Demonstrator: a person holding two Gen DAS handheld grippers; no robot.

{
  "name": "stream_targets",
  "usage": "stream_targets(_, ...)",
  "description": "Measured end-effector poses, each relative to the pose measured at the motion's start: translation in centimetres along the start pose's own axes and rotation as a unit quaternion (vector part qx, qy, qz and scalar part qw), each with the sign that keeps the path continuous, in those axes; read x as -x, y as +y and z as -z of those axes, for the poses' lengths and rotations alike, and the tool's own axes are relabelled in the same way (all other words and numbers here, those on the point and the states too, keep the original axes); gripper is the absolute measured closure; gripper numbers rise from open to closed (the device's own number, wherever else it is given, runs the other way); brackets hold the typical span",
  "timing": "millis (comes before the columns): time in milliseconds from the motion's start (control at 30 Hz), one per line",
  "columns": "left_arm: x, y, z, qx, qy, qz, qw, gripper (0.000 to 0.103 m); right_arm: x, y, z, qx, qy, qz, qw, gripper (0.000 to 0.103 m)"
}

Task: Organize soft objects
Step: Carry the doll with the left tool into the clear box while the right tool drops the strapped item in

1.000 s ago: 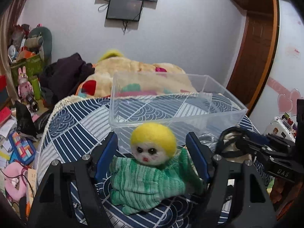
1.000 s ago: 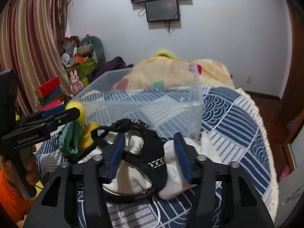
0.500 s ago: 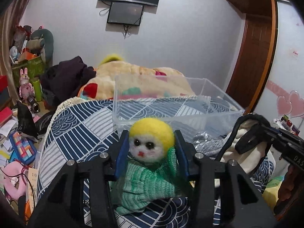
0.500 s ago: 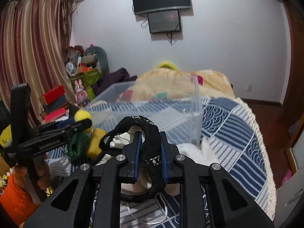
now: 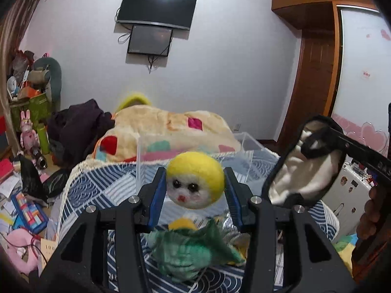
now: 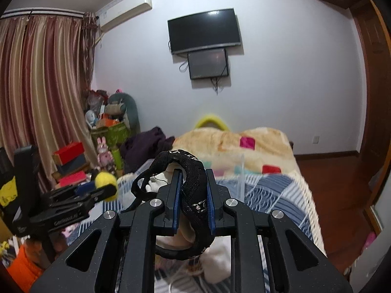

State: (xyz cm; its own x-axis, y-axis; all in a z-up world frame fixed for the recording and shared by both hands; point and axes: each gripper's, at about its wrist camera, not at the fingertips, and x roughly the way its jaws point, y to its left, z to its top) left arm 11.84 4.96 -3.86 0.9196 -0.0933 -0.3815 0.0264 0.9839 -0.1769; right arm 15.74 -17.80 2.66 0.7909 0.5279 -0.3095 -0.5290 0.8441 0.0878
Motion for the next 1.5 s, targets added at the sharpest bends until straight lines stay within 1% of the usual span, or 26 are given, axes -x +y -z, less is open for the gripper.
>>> stream_targets(133, -0.9, -0.1, -1.5, -0.007, -0.004, -0.001, 1.0, 0.057, -1.3, 0.0, -1.4, -0.002, -0.014, 0.015, 1.0, 0.087)
stream_targets(233, -2.1, 0.1, -2.3, -0.01, 0.004, -0.002, 0.9999, 0.057, -3.1, 0.0, -2.0, 0.004, -0.009, 0.028, 1.0, 0.087)
stream_targets(367, -4.4, 0.7, -2.8, -0.013, 0.024, -0.006, 0.9996, 0.057, -5.4, 0.1, -1.7, 0.007, 0.006, 0.043, 0.999, 0.087)
stream_targets(467, -6.3, 1.1, -2.7, -0.02, 0.044, -0.021, 0.9986, 0.057, -7.5, -0.1, -1.3, 0.005, 0.029, 0.051, 0.998, 0.087)
stream_targets(533, -7.6, 1.4, -2.5, -0.019, 0.059, -0.027, 0.9977, 0.057, -8.8, -0.3, -0.7, 0.002, 0.053, 0.052, 0.997, 0.087)
stream_targets(633, -9.5, 2.0, -2.2, -0.018, 0.085, -0.034, 0.9956, 0.057, -10.1, 0.0, 0.1, 0.017, 0.08, 0.059, 0.995, 0.087)
stream_targets(767, -11.8, 2.4, -1.8, -0.023, 0.128, -0.034, 0.991, 0.057, -11.7, 0.2, 1.2, 0.041, 0.127, 0.053, 0.99, 0.087)
stream_targets(900, -13.0, 2.0, -1.3, -0.042, 0.157, -0.036, 0.9861, 0.057, -12.8, 0.3, 1.9, 0.058, 0.164, 0.046, 0.984, 0.086)
stream_targets(933, -13.2, 1.8, -1.2, -0.047, 0.162, -0.036, 0.985, 0.057, -13.1, 0.4, 2.1, 0.065, 0.173, 0.047, 0.982, 0.086)
stream_targets(967, -13.4, 1.6, -1.0, -0.052, 0.168, -0.037, 0.9838, 0.056, -13.2, 0.4, 2.2, 0.069, 0.179, 0.046, 0.98, 0.083)
stream_targets(1033, -13.6, 1.4, -0.9, -0.056, 0.172, -0.04, 0.9828, 0.052, -13.3, 0.2, 2.5, 0.076, 0.19, 0.051, 0.978, 0.083)
stream_targets(1067, -13.5, 1.3, -0.8, -0.055, 0.173, -0.04, 0.9827, 0.045, -13.3, 0.2, 2.5, 0.078, 0.191, 0.052, 0.977, 0.083)
stream_targets(1100, -13.4, 1.4, -0.9, -0.053, 0.172, -0.04, 0.9829, 0.038, -13.1, 0.1, 2.5, 0.079, 0.192, 0.051, 0.977, 0.08)
stream_targets(1133, -13.2, 1.4, -1.0, -0.05, 0.167, -0.039, 0.984, 0.036, -12.8, 0.0, 2.5, 0.08, 0.19, 0.052, 0.977, 0.077)
stream_targets(1200, -12.5, 1.3, -1.3, -0.05, 0.158, -0.035, 0.9855, 0.035, -12.2, -0.2, 2.2, 0.081, 0.184, 0.052, 0.978, 0.072)
stream_targets(1267, -11.8, 1.2, -1.7, -0.05, 0.151, -0.03, 0.9868, 0.032, -11.6, -0.3, 1.8, 0.08, 0.173, 0.049, 0.98, 0.06)
stream_targets(1333, -10.7, 1.1, -2.1, -0.046, 0.139, -0.023, 0.9889, 0.026, -10.7, -0.1, 1.2, 0.08, 0.157, 0.05, 0.983, 0.056)
stream_targets(1400, -9.4, 1.1, -2.7, -0.045, 0.123, -0.02, 0.9912, 0.019, -9.5, 0.0, 0.5, 0.079, 0.14, 0.047, 0.986, 0.055)
stream_targets(1433, -8.8, 1.0, -2.8, -0.044, 0.117, -0.02, 0.992, 0.017, -9.1, 0.2, 0.2, 0.077, 0.134, 0.045, 0.987, 0.053)
stream_targets(1500, -7.1, 1.0, -3.1, -0.044, 0.101, -0.021, 0.9937, 0.011, -7.9, 0.2, -0.2, 0.07, 0.119, 0.039, 0.99, 0.045)
